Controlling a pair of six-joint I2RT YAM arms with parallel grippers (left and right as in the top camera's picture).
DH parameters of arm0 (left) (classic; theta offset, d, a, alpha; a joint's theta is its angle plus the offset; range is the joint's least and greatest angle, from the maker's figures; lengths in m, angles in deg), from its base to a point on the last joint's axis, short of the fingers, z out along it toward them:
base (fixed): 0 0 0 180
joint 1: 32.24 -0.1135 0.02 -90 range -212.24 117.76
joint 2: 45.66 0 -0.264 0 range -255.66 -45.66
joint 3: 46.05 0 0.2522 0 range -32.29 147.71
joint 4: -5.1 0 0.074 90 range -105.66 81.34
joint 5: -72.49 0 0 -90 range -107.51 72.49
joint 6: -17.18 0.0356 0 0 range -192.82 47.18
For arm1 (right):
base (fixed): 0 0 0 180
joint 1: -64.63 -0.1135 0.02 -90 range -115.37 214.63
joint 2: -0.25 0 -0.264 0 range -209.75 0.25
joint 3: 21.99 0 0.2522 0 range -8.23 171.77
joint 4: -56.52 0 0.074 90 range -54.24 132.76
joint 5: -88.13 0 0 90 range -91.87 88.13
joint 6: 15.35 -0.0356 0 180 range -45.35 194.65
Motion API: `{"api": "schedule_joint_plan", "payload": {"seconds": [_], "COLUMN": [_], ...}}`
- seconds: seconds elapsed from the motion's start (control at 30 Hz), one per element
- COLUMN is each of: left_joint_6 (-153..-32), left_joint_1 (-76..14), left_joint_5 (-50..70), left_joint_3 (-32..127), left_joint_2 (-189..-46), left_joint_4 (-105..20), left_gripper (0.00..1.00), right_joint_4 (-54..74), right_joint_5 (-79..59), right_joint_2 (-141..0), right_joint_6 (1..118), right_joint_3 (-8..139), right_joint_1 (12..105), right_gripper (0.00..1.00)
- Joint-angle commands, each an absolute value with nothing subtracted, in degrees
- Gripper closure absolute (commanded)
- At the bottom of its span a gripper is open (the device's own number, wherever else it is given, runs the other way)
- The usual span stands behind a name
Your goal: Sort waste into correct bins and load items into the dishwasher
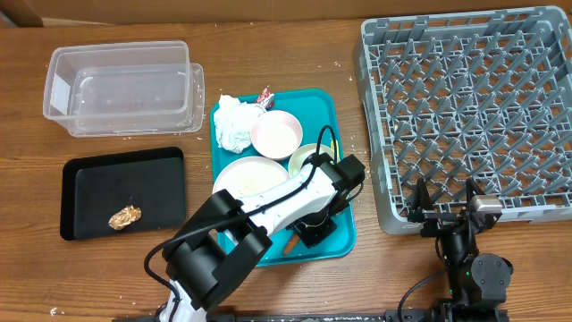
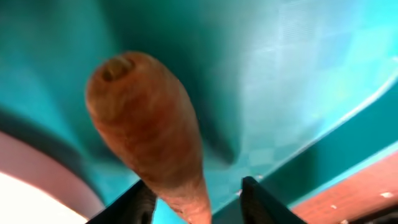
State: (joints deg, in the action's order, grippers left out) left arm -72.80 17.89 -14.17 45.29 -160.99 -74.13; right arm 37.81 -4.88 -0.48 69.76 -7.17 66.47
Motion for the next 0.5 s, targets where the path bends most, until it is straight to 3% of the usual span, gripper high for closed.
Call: {"api": "schedule_joint_plan", "payload": {"seconds": [0.0,0.3,0.47], "left_joint_6": [-72.8,-73.0,-74.2], "left_joint_1": [18.0,18.1,18.1], "left_joint_5": [-10.6,-10.6,-10.6], "left_joint_3": [45.1,45.1,45.1], "left_joint_2": [-161.8,-161.8,-161.8], "left_joint_4": [-74.9,-75.7,-75.7], "left_gripper": [0.49,0.5,0.61], "right_joint_4": [38.1,38.1,38.2], "right_joint_5": [-5.0,-5.0,-5.0], "right_joint_2": [0.1,0.1,0.1], "right_joint_6": [70.0,70.0,70.0], "right_joint_3": [-7.8,-7.8,-7.8], "right_joint_1": [66.5,66.5,66.5], "right_gripper": [0.0,0.0,0.0]}}
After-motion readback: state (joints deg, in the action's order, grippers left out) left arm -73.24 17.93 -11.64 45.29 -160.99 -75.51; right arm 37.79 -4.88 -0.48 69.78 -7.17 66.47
